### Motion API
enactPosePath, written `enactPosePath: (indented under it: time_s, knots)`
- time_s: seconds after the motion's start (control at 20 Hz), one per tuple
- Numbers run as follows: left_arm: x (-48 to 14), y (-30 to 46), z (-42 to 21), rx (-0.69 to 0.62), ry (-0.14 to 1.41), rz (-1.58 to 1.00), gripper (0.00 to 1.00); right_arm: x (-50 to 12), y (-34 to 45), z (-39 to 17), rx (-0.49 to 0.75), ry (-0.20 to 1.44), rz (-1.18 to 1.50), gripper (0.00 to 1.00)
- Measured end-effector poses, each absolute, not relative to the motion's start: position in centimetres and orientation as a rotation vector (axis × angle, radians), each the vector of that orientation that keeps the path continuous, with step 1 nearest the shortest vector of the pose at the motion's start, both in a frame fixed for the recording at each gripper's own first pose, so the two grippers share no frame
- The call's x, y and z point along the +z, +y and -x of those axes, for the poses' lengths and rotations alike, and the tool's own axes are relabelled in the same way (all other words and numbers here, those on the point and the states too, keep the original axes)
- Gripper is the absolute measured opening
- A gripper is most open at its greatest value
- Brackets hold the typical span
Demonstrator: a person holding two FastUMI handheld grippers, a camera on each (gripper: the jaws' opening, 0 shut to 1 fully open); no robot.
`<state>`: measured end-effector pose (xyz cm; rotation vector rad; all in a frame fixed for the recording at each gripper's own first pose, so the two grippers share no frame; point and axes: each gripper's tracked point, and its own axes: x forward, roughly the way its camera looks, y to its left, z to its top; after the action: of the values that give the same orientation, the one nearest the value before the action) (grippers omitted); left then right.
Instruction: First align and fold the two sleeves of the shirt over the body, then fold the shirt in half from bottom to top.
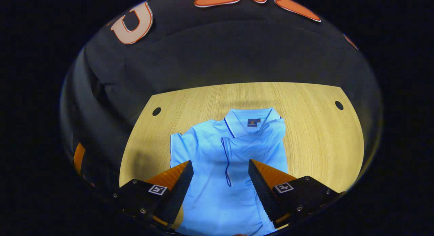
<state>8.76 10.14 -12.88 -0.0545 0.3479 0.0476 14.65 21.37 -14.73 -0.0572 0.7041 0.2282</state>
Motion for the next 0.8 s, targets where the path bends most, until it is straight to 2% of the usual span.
enactPosePath:
  time_s: [0.35, 0.8]
  knots:
    - [-19.6, 3.7, -13.3, -0.048, 0.609, 0.128, 1.0, -13.5, 15.1, -12.4, 0.178, 0.693, -0.037, 0.98]
    - [-29.2, 0.5, -18.8, -0.071, 0.894, 0.15, 1.0, -14.9, 6.8, -10.8, 0.079, 0.72, -0.134, 0.99]
